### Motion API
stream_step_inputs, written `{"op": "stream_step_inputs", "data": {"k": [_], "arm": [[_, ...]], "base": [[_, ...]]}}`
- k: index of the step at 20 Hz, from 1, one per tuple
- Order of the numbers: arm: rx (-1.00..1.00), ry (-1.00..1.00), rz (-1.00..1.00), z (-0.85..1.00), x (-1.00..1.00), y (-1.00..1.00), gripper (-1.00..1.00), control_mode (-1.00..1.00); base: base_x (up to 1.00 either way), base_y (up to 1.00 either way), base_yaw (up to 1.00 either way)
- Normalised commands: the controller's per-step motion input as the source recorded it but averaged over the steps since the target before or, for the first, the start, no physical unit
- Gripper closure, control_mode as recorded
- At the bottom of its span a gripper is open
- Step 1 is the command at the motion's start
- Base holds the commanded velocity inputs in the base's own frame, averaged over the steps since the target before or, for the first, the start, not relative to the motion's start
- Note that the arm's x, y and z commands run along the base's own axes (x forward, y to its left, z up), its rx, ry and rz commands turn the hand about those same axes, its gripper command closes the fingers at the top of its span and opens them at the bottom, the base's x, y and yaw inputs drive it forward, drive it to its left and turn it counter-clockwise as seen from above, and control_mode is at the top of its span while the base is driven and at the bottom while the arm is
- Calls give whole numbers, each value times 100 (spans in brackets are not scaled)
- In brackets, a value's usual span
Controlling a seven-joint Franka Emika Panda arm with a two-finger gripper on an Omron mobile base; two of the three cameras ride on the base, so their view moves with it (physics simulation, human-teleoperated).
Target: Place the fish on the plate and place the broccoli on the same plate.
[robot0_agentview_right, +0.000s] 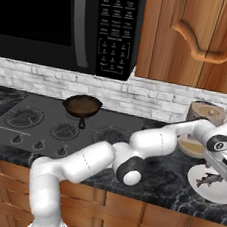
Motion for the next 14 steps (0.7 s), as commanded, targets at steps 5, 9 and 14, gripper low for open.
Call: {"op": "stream_step_inputs", "data": {"k": [5, 9, 14], "arm": [[-18, 3, -10, 39, -35, 18, -100, -100], [-21, -21, -15, 17, -99, 49, -100, -100], [-21, -34, -8, 0, -100, 84, -100, -100]], "base": [[0, 0, 0], [0, 0, 0], [0, 0, 0]]}}
